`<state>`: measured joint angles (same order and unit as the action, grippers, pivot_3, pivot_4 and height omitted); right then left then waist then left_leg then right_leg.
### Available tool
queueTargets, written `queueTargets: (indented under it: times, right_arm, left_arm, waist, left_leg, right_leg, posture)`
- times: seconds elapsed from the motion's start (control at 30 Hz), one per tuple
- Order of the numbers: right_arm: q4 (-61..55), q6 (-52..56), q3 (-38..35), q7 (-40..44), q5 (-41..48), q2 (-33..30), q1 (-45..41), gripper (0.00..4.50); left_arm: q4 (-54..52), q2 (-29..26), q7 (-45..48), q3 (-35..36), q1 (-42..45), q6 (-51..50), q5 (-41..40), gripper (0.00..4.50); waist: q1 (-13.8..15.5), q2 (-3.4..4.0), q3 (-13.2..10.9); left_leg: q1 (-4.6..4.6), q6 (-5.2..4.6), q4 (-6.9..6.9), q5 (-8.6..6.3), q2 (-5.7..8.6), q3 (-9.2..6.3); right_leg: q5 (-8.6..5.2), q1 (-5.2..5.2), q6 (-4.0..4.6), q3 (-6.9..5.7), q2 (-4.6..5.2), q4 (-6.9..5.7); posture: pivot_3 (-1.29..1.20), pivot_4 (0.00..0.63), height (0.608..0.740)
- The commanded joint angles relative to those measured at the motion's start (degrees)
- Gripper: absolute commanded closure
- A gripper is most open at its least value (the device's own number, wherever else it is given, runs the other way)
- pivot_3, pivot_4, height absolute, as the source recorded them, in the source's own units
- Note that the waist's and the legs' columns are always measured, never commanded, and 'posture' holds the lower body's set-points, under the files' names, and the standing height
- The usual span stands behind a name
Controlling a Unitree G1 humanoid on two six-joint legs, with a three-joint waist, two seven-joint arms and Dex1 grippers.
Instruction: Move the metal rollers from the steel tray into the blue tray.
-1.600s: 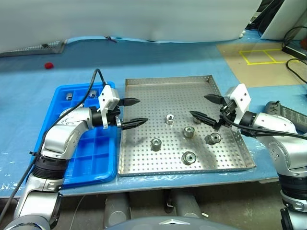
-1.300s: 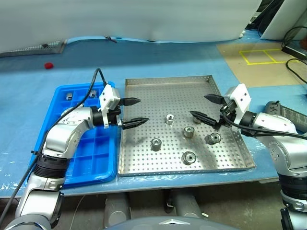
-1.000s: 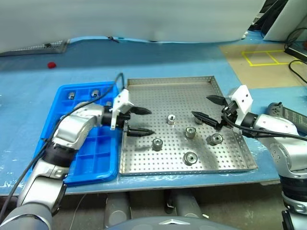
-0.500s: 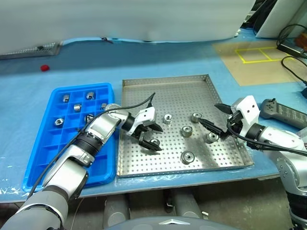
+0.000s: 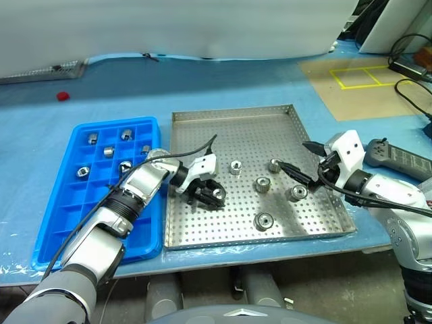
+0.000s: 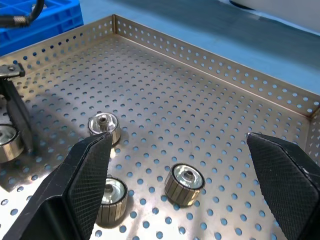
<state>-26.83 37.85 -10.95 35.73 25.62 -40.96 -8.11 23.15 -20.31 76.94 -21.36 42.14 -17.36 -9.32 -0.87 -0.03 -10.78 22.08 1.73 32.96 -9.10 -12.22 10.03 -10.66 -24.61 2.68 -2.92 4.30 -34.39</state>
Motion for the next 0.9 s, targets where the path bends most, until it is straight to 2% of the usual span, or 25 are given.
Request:
queueTargets:
  times: [0.03, 0.13, 0.23, 0.3, 0.4, 0.53, 0.73, 0.9]
  right_arm:
    - [0.71, -1.74, 1.60, 0.97, 0.53, 1.03, -4.18, 0.00]
    - [5.26, -3.53, 6.05, 2.67, -0.90, 2.98, -9.85, 0.00]
    - [12.39, -6.96, 11.39, 4.69, -3.92, 5.63, -16.80, 0.00]
    - [16.46, -8.85, 13.52, 6.40, -4.83, 7.41, -20.51, 0.00]
    - [22.93, -12.29, 16.72, 9.95, -6.41, 9.83, -25.28, 0.00]
    - [29.04, -16.64, 19.58, 13.21, -8.94, 11.99, -28.52, 0.00]
    - [34.61, -20.12, 21.63, 16.19, -10.32, 16.42, -31.31, 0.00]
    - [38.85, -22.21, 22.28, 18.66, -11.23, 18.62, -33.48, 0.00]
  left_arm:
    - [-4.42, 1.70, -7.91, 12.05, 3.42, -4.84, -7.91, 2.78]
    - [-6.20, 2.28, -21.50, 21.76, 4.40, -5.68, -9.42, 2.78]
    - [-8.66, 0.96, -40.42, 28.32, 3.24, -3.47, -3.10, 2.78]
    - [-13.75, 0.27, -46.26, 31.47, 0.48, -4.08, -2.43, 2.78]
    - [-25.32, -2.29, -48.59, 35.94, -6.28, -9.04, -5.25, 2.78]
    - [-33.78, -7.34, -53.78, 40.86, -12.89, -15.50, -4.29, 2.78]
    - [-45.30, -14.48, -56.78, 51.87, -25.19, -27.46, -5.11, 2.78]
    - [-54.20, -14.80, -53.30, 58.71, -37.72, -35.26, -10.65, 2.78]
  waist:
    - [0.11, 0.00, 0.00]
    - [0.02, -0.01, -0.01]
    - [0.10, 0.02, 0.01]
    - [0.43, 0.02, 0.01]
    - [1.29, 0.00, 0.00]
    - [3.64, -0.03, 0.00]
    - [6.43, -0.06, 0.01]
    - [7.37, -0.13, 0.01]
  left_leg:
    - [0.01, 0.00, 0.01, 0.00, 0.00, -0.01]
    - [0.03, 0.00, 0.11, 0.00, -0.02, -0.02]
    - [-0.04, 0.04, 0.10, 0.02, -0.05, -0.07]
    - [-0.01, 0.06, 0.08, 0.03, -0.05, -0.10]
    - [0.20, 0.03, 0.03, 0.01, -0.06, -0.15]
    - [0.78, -0.08, 0.05, 0.08, -0.19, -0.15]
    - [0.84, 0.04, 0.10, 0.01, -0.23, -0.18]
    - [0.54, 0.07, 0.12, 0.01, -0.24, -0.20]
  right_leg:
    - [0.00, 0.00, 0.00, -0.01, 0.00, -0.02]
    - [0.02, -0.03, 0.03, -0.03, 0.00, -0.15]
    - [0.01, -0.02, 0.02, -0.09, -0.01, -0.26]
    - [0.01, -0.04, 0.02, -0.12, -0.01, -0.27]
    - [0.19, -0.18, 0.34, -0.15, 0.00, -0.23]
    - [0.19, -0.75, 0.44, -0.22, -0.02, -0.37]
    - [0.17, -0.72, 0.47, -0.29, 0.02, -0.39]
    - [0.16, -0.44, 0.45, -0.29, 0.08, -0.39]
  posture:
    - [-0.31, 0.150, 0.740]
    - [-0.24, 0.150, 0.740]
    - [-0.14, 0.150, 0.740]
    - [-0.08, 0.150, 0.740]
    - [0.01, 0.150, 0.740]
    - [0.08, 0.150, 0.740]
    - [0.19, 0.150, 0.740]
    - [0.26, 0.150, 0.740]
